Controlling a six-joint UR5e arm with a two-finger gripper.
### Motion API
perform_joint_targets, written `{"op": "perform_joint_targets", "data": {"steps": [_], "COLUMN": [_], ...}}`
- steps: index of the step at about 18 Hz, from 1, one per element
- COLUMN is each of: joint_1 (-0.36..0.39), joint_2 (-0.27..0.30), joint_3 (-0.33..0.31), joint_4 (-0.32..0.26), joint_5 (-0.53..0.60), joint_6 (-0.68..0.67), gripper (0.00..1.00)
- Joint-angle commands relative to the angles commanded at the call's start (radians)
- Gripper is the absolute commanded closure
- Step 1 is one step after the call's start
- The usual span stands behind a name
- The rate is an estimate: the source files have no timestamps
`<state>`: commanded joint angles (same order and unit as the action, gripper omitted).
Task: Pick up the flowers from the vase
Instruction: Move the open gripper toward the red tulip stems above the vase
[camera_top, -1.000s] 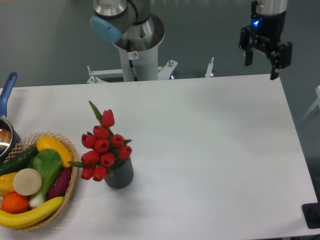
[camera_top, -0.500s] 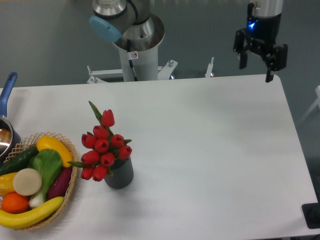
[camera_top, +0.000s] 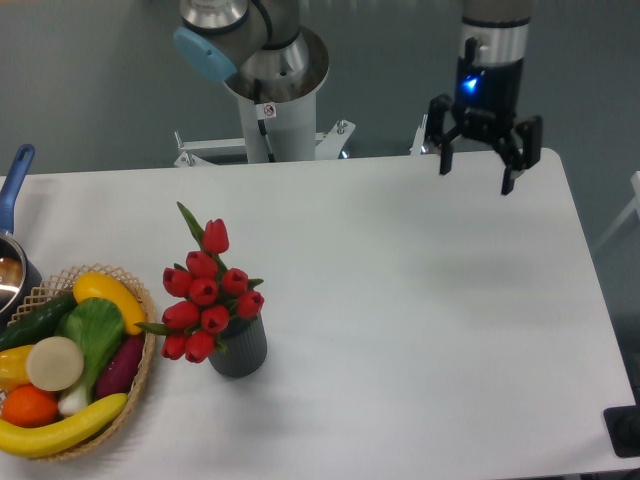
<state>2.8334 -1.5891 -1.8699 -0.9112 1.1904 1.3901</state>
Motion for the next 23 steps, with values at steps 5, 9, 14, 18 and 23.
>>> {"op": "perform_joint_targets", "data": {"steps": [5,9,14,18,23], "joint_1": [-0.094,-0.111,-0.115,-0.138,-0.206], "joint_2": [-0.017,-0.019,-0.037,-0.066,-0.098], "joint_3": [-0.034,-0.074,-0.101,-0.127,-0.126], "joint_4": [0.002,0.002,0.006,0.058,0.069], "joint_5": [-0.035,-0.263,-0.455,-0.572,-0.61], "joint_6": [-0.033,-0.031,-0.022,-0.017,-0.022], "gripper": [0.0,0.0,0.0,0.0,0.0]}}
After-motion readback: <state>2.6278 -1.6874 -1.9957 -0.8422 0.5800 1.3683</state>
